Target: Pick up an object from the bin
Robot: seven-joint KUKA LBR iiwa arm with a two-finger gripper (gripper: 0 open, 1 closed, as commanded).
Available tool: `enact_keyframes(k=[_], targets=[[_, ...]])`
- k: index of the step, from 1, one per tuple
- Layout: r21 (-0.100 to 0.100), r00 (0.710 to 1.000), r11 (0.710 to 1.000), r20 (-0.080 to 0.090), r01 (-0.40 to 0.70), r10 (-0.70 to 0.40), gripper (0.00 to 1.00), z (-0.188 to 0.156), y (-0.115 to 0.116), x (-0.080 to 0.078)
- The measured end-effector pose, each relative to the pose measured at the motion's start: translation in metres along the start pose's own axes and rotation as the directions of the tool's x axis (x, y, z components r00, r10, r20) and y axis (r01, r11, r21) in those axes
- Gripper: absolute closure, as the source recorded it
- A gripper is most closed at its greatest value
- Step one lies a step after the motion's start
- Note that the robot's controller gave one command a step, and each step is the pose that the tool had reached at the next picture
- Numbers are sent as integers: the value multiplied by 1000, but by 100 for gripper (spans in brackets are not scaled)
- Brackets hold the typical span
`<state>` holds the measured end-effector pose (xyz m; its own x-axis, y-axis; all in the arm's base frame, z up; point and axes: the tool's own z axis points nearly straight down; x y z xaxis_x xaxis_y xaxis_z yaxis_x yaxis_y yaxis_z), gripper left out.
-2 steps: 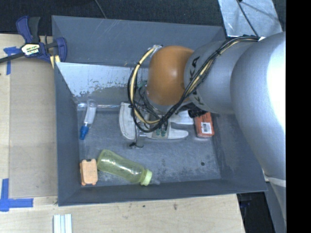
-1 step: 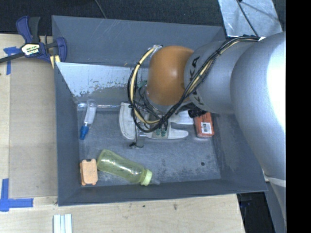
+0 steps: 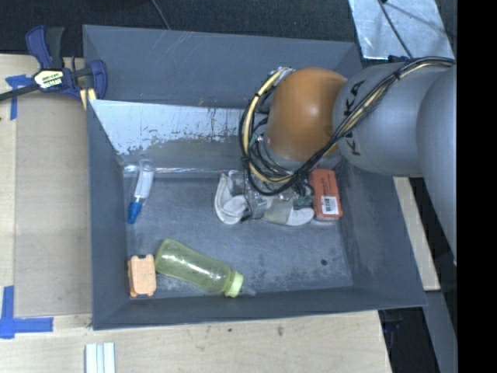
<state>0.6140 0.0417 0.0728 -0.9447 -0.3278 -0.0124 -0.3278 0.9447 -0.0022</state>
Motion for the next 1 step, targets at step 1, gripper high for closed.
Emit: enact_keyframes(k=[1], targets=[[0, 1000, 1000, 0, -1, 1, 100, 0, 0, 0]])
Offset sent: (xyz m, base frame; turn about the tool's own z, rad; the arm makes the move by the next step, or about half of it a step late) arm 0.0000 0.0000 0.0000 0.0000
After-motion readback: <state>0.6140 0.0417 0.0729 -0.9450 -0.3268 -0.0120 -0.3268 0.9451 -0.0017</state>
